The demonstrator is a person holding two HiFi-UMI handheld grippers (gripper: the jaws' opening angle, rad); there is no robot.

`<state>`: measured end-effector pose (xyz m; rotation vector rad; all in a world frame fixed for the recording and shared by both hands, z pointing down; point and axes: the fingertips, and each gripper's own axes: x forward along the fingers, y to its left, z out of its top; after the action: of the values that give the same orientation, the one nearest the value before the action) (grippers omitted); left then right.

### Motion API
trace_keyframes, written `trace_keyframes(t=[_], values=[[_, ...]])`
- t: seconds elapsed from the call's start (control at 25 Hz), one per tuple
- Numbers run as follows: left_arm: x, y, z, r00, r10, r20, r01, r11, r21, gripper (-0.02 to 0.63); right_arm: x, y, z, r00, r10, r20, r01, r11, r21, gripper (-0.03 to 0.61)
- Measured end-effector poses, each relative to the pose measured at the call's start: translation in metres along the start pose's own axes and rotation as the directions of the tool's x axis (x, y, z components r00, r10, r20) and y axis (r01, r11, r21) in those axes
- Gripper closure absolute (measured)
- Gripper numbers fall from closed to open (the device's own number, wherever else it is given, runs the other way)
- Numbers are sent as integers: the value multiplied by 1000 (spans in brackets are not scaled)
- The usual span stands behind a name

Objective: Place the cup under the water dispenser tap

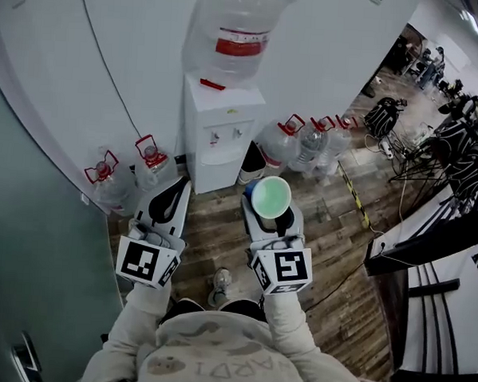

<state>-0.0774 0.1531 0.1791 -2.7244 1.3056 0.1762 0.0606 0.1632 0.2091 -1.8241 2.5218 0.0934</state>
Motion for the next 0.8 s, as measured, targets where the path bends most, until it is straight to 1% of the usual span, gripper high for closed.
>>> trace_keyframes(t=[0.24,0.48,0.68,0.8], values=[[54,15,-2,999,33,21,-33,999,12,609,46,-38,2,999,36,10,-36,999,-13,318],[103,21,-7,998,58,35,-59,998,26,609,84,-75,-4,997,78,8,-78,997,-18,318],[131,24,-17,996,81,35,-82,996,29,609,108,-96,-12,994,109,1,-109,994,-23,318],[140,27,-25,996,86,16,-87,996,34,609,119,-103,-20,993,119,-8,-119,993,-11,318]])
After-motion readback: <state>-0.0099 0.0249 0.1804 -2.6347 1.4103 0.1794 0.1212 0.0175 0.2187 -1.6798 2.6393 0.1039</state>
